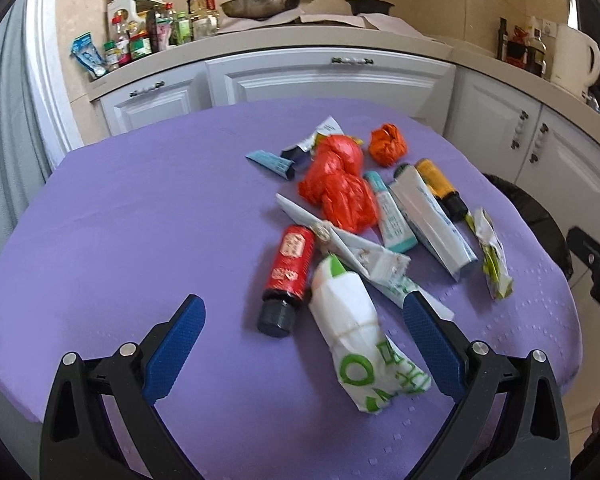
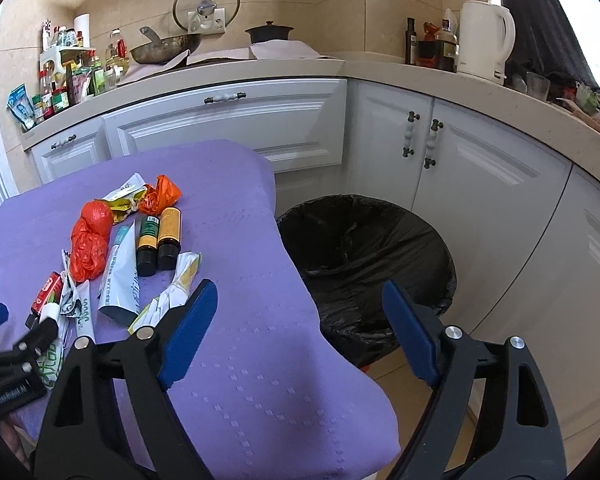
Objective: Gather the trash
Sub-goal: 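Grasp the white-green plastic bag with the left tool while the right tool grasps a crumpled wrapper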
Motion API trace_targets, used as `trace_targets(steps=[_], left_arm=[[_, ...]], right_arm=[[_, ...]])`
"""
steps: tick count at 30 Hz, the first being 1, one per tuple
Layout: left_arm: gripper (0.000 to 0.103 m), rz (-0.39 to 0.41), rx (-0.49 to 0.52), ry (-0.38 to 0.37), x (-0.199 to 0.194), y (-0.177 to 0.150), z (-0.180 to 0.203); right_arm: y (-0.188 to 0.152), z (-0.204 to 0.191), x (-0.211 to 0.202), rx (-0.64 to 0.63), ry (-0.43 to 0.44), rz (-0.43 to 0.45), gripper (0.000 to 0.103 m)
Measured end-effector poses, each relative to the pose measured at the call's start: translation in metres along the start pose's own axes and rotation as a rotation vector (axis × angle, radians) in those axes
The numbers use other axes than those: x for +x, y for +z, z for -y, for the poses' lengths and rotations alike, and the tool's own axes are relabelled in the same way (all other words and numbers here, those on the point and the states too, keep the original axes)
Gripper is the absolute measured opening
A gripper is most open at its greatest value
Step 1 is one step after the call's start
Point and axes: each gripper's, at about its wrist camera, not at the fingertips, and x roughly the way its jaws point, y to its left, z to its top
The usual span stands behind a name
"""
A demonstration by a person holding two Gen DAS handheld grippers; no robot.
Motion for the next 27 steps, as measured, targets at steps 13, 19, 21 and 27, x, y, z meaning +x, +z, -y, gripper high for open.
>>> trace_targets(steps=[13, 19, 21, 27], left_arm=[[0.039, -0.013, 0.054, -0.045, 0.002, -0.014, 0.011], [0.034, -0.005, 0.058, -0.075, -0.004, -0.017, 0.008], [0.034, 0.011, 0.056, -0.077, -0.010, -0.015, 0.006], [0.034, 0.063, 0.028, -0.041, -0.024, -0.011, -0.012]], right_arm=[[-0.006, -0.008, 0.000, -0.008, 0.027, -0.006, 0.081], [-0.007, -0.015, -0.001, -0.017, 0.046, -0.014, 0.078], [-0.007, -0.019, -0.001, -0.021, 0.056, -0.016, 0.076], [-0.001, -0.037, 0.004, -0.038, 0.102, -0.018, 0.071]])
